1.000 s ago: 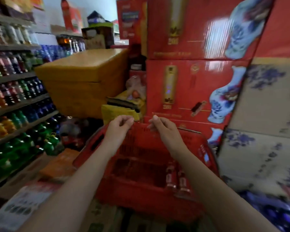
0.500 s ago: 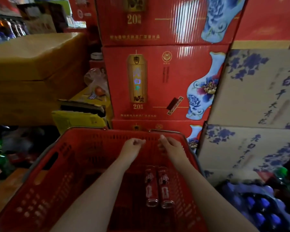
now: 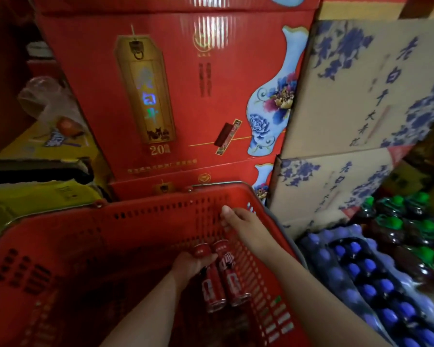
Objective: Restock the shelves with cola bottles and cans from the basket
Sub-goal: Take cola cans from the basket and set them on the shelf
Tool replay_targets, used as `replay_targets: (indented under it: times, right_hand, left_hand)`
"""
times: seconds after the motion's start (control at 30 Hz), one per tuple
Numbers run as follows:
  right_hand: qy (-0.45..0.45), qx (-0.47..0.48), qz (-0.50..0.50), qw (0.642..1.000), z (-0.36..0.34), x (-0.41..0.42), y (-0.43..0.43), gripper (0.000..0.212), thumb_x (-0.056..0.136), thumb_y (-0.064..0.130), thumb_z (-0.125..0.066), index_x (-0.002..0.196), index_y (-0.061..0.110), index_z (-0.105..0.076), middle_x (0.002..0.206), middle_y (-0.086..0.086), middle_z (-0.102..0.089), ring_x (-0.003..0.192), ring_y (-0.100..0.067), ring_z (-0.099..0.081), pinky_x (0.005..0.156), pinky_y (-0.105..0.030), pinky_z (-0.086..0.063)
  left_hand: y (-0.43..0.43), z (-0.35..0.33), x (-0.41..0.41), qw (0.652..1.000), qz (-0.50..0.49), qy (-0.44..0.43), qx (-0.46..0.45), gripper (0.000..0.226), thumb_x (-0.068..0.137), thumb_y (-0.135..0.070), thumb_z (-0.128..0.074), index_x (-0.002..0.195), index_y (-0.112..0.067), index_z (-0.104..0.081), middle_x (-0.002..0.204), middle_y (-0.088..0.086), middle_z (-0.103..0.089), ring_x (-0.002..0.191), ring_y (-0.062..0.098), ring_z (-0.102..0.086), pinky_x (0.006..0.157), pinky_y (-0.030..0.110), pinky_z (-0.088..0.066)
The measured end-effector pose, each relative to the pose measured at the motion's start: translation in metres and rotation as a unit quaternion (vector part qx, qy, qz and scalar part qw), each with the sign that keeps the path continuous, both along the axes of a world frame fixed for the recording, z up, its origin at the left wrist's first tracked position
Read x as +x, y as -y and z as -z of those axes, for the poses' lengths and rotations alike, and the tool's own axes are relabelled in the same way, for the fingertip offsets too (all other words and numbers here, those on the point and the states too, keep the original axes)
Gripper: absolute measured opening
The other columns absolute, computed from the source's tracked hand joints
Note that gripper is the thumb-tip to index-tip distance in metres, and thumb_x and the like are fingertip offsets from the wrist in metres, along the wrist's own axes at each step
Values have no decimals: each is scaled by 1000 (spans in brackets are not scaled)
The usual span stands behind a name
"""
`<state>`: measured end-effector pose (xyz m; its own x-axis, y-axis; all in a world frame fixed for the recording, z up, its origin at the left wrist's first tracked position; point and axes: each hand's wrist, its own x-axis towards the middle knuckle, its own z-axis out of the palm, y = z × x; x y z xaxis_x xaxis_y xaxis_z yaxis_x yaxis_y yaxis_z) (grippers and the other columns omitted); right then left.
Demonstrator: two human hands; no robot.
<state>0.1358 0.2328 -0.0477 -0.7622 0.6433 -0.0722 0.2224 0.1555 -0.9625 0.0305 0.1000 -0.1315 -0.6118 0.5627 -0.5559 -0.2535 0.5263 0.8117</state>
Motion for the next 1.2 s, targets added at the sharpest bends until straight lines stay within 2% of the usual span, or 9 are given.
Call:
replay_targets:
  times: [0.07, 0.17, 0.33, 0.53, 0.7, 0.87, 0.93, 1.03, 1.2]
  right_hand:
    - [33, -8, -5, 999, 4, 1, 1, 43, 89, 60, -51, 81, 19, -64, 72, 7, -62, 72, -11, -59, 75, -37, -48]
    - [71, -15, -28, 997, 7, 2, 4, 43, 89, 62, -48, 78, 23, -60, 67, 13, -57, 68, -8, -55, 74, -34, -44]
    - [175, 1, -180, 968, 20, 10, 16, 61, 99, 55, -26, 142, 16, -44, 141, 8, -46, 134, -6, -36, 108, -19, -21]
    - [161, -73, -136, 975, 34, 15, 27, 54, 102, 46, -29, 148, 20, -32, 145, 16, -32, 136, 1, -23, 114, -19, -14]
    - [220, 95, -162, 957, 69, 2, 29, 58, 94, 48, -51, 140, 14, -42, 140, 1, -45, 133, -14, -40, 115, -28, -25]
    - [320, 92, -201, 921, 163, 2, 18, 147, 30, 106, -29, 136, 6, -48, 134, -15, -55, 122, -25, -54, 104, -33, -42]
    - [315, 40, -191, 929, 137, 3, 25, 130, 39, 96, -52, 135, 8, -50, 129, -12, -59, 118, -24, -57, 100, -32, -45]
    - [275, -17, -159, 948, 105, 4, 37, 60, 82, 35, -74, 129, 6, -52, 117, -10, -63, 98, -15, -63, 79, -21, -51]
    - [292, -91, -132, 943, 86, 2, 43, 26, 86, 16, -72, 106, 7, -58, 84, -5, -64, 65, -9, -60, 50, -15, -47]
  left_hand:
    - [-1, 0, 2, 999, -42, 22, -2, 22, 69, -13, -85, 86, -6, -73, 94, 13, -74, 74, 18, -70, 66, 25, -55]
    - [0, -3, 0, 997, -57, 50, -10, 30, 69, -13, -85, 92, 0, -72, 98, 15, -73, 75, 21, -68, 63, 26, -51]
    - [13, -22, -22, 996, -21, 26, -77, 44, 69, -24, -85, 104, -7, -64, 110, 5, -64, 96, 20, -58, 83, 29, -43]
    - [55, -27, -62, 990, 27, 28, -134, 52, 66, -27, -87, 104, 0, -65, 98, 12, -70, 85, 24, -66, 74, 34, -56]
    - [77, -44, -80, 987, 71, 43, -140, 36, 71, -23, -83, 96, -2, -66, 89, 11, -70, 78, 19, -67, 57, 27, -54]
    - [88, -46, -79, 988, 86, 33, -127, 25, 78, -26, -78, 86, -15, -57, 86, -1, -63, 74, 7, -58, 54, 22, -47]
    - [94, -45, -79, 986, 97, 51, -125, 40, 70, -32, -84, 95, -12, -62, 92, 3, -70, 83, 12, -65, 72, 30, -57]
    - [103, -39, -82, 983, 120, 47, -130, 78, 48, -45, -91, 112, -11, -63, 104, 5, -73, 99, 18, -69, 93, 39, -54]
    - [107, -57, -77, 983, 139, 30, -113, 42, 68, -34, -85, 103, -18, -67, 100, -2, -72, 96, 11, -65, 76, 24, -52]
